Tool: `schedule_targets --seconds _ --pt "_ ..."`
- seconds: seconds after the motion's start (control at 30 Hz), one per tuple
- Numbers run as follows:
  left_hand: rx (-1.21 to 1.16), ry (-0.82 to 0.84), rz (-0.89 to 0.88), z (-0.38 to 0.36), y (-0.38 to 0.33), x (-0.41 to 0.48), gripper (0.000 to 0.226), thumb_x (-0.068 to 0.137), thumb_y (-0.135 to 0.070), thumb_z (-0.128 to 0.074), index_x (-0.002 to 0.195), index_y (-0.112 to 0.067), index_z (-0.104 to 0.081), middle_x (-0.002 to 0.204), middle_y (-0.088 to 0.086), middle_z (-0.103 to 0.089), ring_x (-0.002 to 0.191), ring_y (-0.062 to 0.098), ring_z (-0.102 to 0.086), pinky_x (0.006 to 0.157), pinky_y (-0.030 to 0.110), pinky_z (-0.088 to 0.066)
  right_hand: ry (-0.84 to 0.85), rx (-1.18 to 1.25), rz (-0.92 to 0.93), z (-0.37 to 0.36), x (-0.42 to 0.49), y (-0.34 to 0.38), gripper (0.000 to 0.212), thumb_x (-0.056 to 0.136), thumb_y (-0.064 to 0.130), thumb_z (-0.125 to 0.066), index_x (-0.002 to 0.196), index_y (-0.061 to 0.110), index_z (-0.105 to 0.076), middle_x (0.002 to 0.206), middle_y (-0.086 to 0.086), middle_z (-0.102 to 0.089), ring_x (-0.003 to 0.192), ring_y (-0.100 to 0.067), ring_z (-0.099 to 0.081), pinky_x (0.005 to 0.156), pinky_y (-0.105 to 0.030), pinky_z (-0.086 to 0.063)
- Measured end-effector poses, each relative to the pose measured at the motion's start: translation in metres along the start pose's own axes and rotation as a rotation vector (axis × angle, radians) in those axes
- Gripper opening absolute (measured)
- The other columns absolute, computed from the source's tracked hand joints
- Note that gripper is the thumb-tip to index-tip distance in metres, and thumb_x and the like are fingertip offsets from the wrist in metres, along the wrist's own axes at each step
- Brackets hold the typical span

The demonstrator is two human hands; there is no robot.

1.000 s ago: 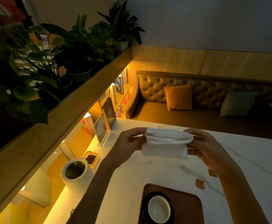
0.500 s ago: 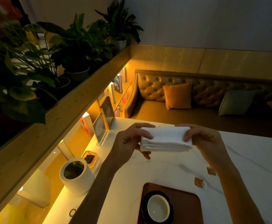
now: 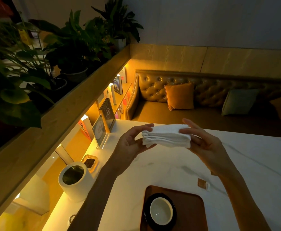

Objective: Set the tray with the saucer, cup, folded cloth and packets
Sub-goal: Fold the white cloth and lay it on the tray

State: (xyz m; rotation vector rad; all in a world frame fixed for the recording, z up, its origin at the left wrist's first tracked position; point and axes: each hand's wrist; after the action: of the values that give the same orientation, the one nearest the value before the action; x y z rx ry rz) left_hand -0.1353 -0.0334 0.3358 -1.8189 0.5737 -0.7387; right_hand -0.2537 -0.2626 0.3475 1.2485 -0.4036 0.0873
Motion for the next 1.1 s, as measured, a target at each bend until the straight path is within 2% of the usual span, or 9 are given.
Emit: schedule_targets --seconds 0.13,0.23,0.3,0.43,0.53,0.67,0.83,1.03,1.1 --pt "0.230 -0.022 0.037 -0.014 0.006 0.005 0.044 0.084 -0.001 -0.069 0.122 -0.022 -0.057 0.129 -0.008 -0.062 0.118 0.013 -0.062 0.088 0.024 -0.056 -0.103 0.031 -0.119 0.002 -0.011 0.004 0.037 0.077 0.022 -0.066 0.110 0.037 -0.063 0.132 0.018 -0.054 0.104 -0.001 -0.066 0.074 -0.013 -0.055" --pt "0.338 0.025 0.111 -0.028 0.015 0.007 0.040 0.085 -0.013 -0.071 0.119 -0.028 -0.055 0.123 -0.008 -0.061 0.105 0.014 -0.069 0.081 0.024 -0.058 -0.173 -0.002 -0.184 0.010 -0.026 0.002 0.027 0.081 0.026 -0.063 0.108 0.027 -0.066 0.089 0.011 -0.073 0.064 -0.008 -0.069 0.051 -0.015 -0.053" --pt "0.410 0.042 0.146 -0.039 0.025 0.006 0.030 0.088 -0.027 -0.067 0.116 -0.027 -0.054 0.115 -0.006 -0.063 0.096 0.014 -0.071 0.075 0.026 -0.060 -0.239 -0.020 -0.265 0.015 -0.038 -0.003 0.024 0.082 0.034 -0.063 0.101 0.021 -0.068 0.064 0.003 -0.067 0.046 -0.009 -0.054 0.039 -0.016 -0.042" --pt "0.376 0.060 0.229 -0.058 0.051 0.001 0.031 0.088 -0.043 -0.060 0.113 -0.025 -0.057 0.097 -0.015 -0.068 0.094 0.008 -0.068 0.066 0.026 -0.060 -0.293 0.068 -0.459 0.023 -0.072 -0.024 0.023 0.083 0.041 -0.064 0.090 0.019 -0.070 0.049 -0.007 -0.047 0.040 -0.014 -0.037 0.036 -0.022 -0.031" --pt "0.301 0.085 0.329 -0.067 0.082 -0.005 0.020 0.093 -0.032 -0.060 0.107 -0.018 -0.063 0.098 -0.001 -0.065 0.090 0.012 -0.068 0.070 0.029 -0.059 -0.309 0.160 -0.603 0.026 -0.101 -0.046 0.025 0.083 0.043 -0.066 0.087 0.018 -0.071 0.051 -0.006 -0.037 0.040 -0.013 -0.031 0.036 -0.020 -0.024" --pt "0.343 0.055 0.516 -0.074 0.139 -0.017 0.009 0.094 -0.020 -0.059 0.101 -0.016 -0.063 0.090 0.005 -0.060 0.081 0.018 -0.061 0.066 0.027 -0.051 -0.350 0.124 -0.814 0.026 -0.142 -0.087 0.031 0.080 0.045 -0.069 0.094 0.017 -0.072 0.054 -0.005 -0.044 0.043 -0.011 -0.037 0.039 -0.020 -0.029" --pt "0.617 0.211 0.650 -0.080 0.226 -0.039 0.011 0.092 -0.022 -0.057 0.101 -0.017 -0.062 0.100 0.003 -0.062 0.090 0.019 -0.059 0.076 0.030 -0.047 -0.387 -0.086 -1.033 0.015 -0.195 -0.159 0.024 0.087 0.033 -0.066 0.098 0.012 -0.071 0.066 0.001 -0.063 0.054 -0.007 -0.054 0.051 -0.020 -0.041" --pt "0.886 0.482 0.867 -0.098 0.300 -0.055 0.021 0.086 -0.025 -0.050 0.106 -0.023 -0.048 0.099 0.003 -0.058 0.085 0.019 -0.055 0.070 0.032 -0.043 -0.295 -0.194 -1.212 0.007 -0.243 -0.229 0.028 0.090 0.029 -0.062 0.106 0.007 -0.069 0.081 -0.005 -0.066 0.073 -0.019 -0.059 0.067 -0.030 -0.047" --pt "1.061 0.540 0.862 -0.104 0.318 -0.055 0.025 0.087 -0.026 -0.050 0.112 -0.023 -0.046 0.105 0.007 -0.060 0.096 0.024 -0.054 0.081 0.035 -0.041 -0.242 -0.256 -1.231 0.008 -0.249 -0.246 0.029 0.090 0.030 -0.062 0.108 0.009 -0.068 0.094 -0.009 -0.070 0.081 -0.018 -0.060 0.072 -0.027 -0.046"
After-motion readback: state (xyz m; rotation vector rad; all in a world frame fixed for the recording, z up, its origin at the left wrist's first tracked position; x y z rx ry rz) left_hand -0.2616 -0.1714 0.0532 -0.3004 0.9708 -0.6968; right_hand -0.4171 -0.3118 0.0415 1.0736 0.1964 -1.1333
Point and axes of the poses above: each hand's wrist, its own x-axis towards the middle knuckle, its own z-axis out of the back of the hand, y = z × x
